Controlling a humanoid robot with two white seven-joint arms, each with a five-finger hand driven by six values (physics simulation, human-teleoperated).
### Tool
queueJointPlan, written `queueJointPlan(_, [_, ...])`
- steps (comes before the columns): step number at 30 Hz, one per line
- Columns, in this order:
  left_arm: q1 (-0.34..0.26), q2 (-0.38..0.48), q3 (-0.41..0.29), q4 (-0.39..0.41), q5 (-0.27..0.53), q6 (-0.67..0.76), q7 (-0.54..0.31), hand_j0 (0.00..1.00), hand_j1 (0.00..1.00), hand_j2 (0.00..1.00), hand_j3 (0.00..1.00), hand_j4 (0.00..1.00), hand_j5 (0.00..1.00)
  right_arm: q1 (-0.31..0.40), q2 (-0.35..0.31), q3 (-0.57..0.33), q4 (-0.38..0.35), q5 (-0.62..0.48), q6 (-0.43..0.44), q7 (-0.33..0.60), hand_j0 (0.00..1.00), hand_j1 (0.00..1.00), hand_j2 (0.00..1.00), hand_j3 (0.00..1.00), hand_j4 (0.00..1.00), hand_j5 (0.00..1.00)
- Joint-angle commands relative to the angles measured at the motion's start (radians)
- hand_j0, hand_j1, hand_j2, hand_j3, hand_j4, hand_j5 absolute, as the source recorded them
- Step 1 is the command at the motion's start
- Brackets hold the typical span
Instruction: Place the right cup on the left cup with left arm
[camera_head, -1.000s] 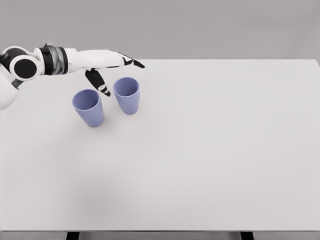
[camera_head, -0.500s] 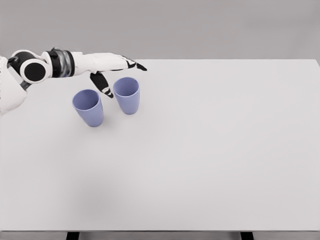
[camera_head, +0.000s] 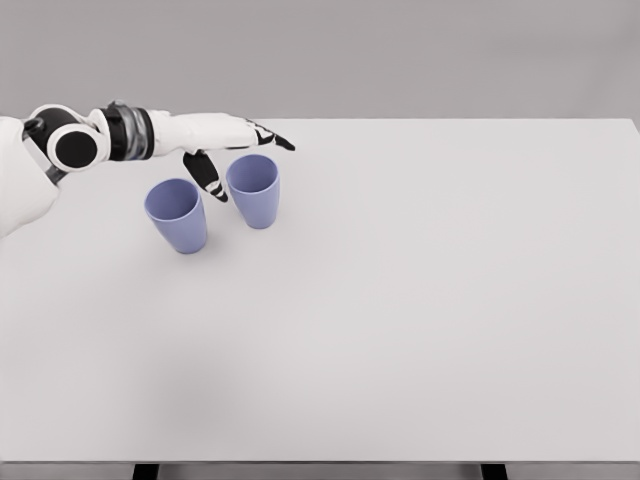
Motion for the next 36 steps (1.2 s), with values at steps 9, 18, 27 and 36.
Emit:
queueJointPlan(9, [0.014, -0.014, -0.013, 0.009, 0.001, 0.007, 0.033, 1.00, 1.00, 1.00, 1.00, 1.00, 1.00, 0.000, 0.000, 0.000, 0.000, 0.001, -0.001, 0.000, 1.00, 1.00, 1.00, 1.00, 1.00, 1.00])
queueJointPlan(18, [0.020, -0.014, -0.019, 0.021, -0.001, 0.009, 0.034, 1.00, 1.00, 1.00, 1.00, 1.00, 1.00, 0.000, 0.000, 0.000, 0.000, 0.001, -0.001, 0.000, 1.00, 1.00, 1.00, 1.00, 1.00, 1.00])
queueJointPlan(27, [0.028, -0.014, -0.021, 0.019, 0.001, 0.007, 0.034, 0.84, 0.84, 0.84, 0.84, 0.84, 0.84, 0.000, 0.000, 0.000, 0.000, 0.001, -0.001, 0.000, 1.00, 1.00, 1.00, 1.00, 1.00, 1.00])
queueJointPlan(36, [0.028, -0.006, -0.008, 0.013, 0.010, -0.002, 0.033, 0.60, 0.60, 0.60, 0.60, 0.60, 0.60, 0.000, 0.000, 0.000, 0.000, 0.001, -0.001, 0.000, 1.00, 1.00, 1.00, 1.00, 1.00, 1.00])
